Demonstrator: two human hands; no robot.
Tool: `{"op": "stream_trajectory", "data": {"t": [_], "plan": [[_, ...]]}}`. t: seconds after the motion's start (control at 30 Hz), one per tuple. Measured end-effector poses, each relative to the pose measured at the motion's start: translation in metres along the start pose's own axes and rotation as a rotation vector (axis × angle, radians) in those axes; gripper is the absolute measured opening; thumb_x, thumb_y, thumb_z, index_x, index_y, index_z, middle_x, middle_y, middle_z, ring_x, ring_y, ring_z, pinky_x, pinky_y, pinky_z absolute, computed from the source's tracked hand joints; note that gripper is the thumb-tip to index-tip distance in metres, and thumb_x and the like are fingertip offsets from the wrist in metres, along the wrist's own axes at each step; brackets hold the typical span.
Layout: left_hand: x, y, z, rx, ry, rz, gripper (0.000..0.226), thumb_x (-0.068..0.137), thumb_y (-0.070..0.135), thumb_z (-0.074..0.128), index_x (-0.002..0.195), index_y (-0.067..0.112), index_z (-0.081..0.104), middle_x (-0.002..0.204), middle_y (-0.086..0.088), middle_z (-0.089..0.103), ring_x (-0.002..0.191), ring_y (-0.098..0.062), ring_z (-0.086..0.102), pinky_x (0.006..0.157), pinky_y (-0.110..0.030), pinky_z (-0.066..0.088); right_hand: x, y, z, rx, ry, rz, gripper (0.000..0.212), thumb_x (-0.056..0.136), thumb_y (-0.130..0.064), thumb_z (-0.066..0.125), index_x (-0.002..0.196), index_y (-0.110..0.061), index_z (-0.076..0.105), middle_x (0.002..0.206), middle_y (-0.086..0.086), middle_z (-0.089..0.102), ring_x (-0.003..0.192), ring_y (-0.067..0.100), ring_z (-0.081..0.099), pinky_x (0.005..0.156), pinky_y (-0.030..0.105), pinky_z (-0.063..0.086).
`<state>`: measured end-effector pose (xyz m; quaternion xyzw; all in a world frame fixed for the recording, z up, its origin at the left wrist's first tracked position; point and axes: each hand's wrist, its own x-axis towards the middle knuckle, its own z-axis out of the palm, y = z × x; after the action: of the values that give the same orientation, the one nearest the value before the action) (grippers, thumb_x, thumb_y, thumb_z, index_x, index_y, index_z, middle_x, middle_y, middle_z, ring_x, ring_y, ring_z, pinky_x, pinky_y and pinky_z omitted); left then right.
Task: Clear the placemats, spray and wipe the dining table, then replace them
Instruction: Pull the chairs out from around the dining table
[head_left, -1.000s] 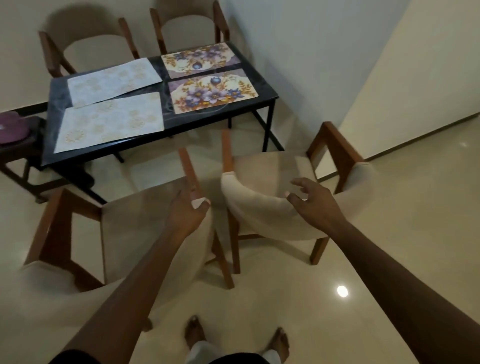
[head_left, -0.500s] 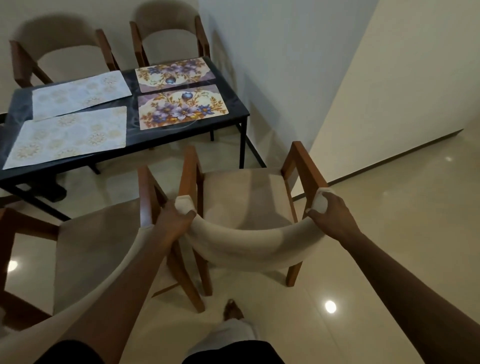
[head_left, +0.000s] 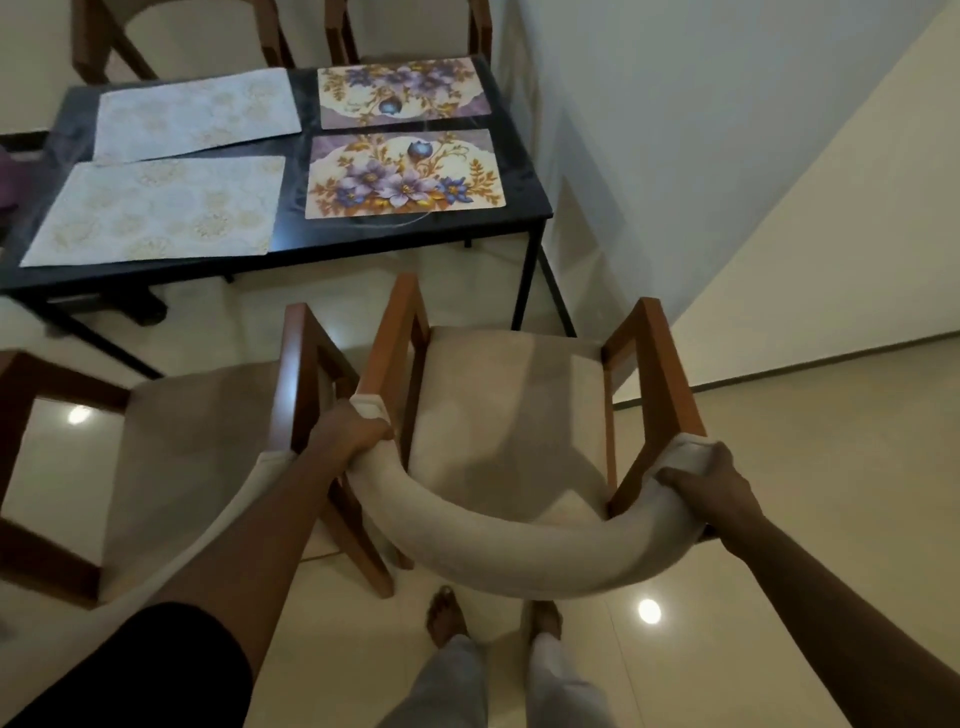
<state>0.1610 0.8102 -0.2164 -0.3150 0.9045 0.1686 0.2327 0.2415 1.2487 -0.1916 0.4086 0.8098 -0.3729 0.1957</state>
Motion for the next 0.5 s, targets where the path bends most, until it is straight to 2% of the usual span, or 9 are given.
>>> {"op": "stream_trajectory", "data": {"t": [0.03,0.07,0.13,0.2,0.27,0.37,0.5], "plan": [[0.009,-0.005,0.004,-0.051,-0.046,-0.030,0.047,0.089,0.048,0.073,0.115,0.011,0.060,0.086,0.006,0.058,0.073,-0.010,0.058,0.054,-0.012,0.046,0.008,-0.003,-0.001,-0.021,-0.005,0.013,0.085,0.086,-0.032,0.083,0.152,-0.018,0.031,0.137,0.021,0.051,0.122,0.051,0.056,0.062,0.047,0.057],[0.015,-0.009,-0.003,-0.173,-0.092,-0.018,0.047,0.087,0.041,0.077,0.121,0.012,0.061,0.084,0.005,0.056,0.070,-0.012,0.055,0.047,-0.015,0.042,0.015,-0.008,-0.001,-0.057,-0.006,0.003,0.082,0.087,-0.031,0.082,0.150,-0.017,0.032,0.139,0.024,0.050,0.122,0.053,0.056,0.058,0.046,0.057],[0.024,-0.014,-0.013,-0.250,-0.108,0.022,0.055,0.085,0.032,0.080,0.130,0.007,0.062,0.099,-0.006,0.066,0.087,-0.026,0.065,0.057,-0.025,0.045,0.025,-0.016,-0.005,-0.120,-0.024,-0.031,0.079,0.089,-0.026,0.080,0.150,-0.014,0.032,0.142,0.026,0.048,0.124,0.055,0.054,0.054,0.046,0.055],[0.016,-0.010,-0.016,-0.255,-0.092,0.006,0.059,0.083,0.032,0.080,0.133,0.005,0.062,0.122,-0.016,0.069,0.111,-0.037,0.068,0.079,-0.040,0.056,0.030,-0.019,-0.011,-0.175,-0.048,-0.045,0.076,0.088,-0.020,0.081,0.149,-0.011,0.036,0.139,0.025,0.050,0.123,0.053,0.055,0.059,0.050,0.057],[0.011,-0.008,-0.009,-0.284,-0.087,0.015,0.060,0.083,0.032,0.082,0.134,0.006,0.061,0.125,-0.017,0.069,0.115,-0.037,0.067,0.096,-0.048,0.056,0.034,-0.020,-0.014,-0.190,-0.033,-0.061,0.073,0.085,-0.017,0.082,0.145,-0.008,0.041,0.135,0.024,0.054,0.119,0.052,0.057,0.063,0.052,0.060],[0.001,-0.010,-0.001,-0.320,-0.028,0.006,0.056,0.086,0.031,0.082,0.132,0.007,0.061,0.117,-0.013,0.068,0.109,-0.032,0.066,0.093,-0.046,0.055,0.038,-0.021,-0.019,-0.218,-0.003,-0.136,0.072,0.082,-0.018,0.083,0.143,-0.008,0.045,0.130,0.023,0.058,0.115,0.049,0.061,0.072,0.058,0.063],[-0.016,-0.021,0.012,-0.348,-0.043,-0.003,0.064,0.085,0.034,0.082,0.138,0.010,0.057,0.118,-0.010,0.065,0.112,-0.033,0.065,0.086,-0.045,0.055,0.049,-0.033,-0.029,-0.254,-0.012,-0.196,0.068,0.081,-0.018,0.083,0.141,-0.009,0.050,0.127,0.021,0.061,0.111,0.048,0.063,0.071,0.058,0.064]]}}
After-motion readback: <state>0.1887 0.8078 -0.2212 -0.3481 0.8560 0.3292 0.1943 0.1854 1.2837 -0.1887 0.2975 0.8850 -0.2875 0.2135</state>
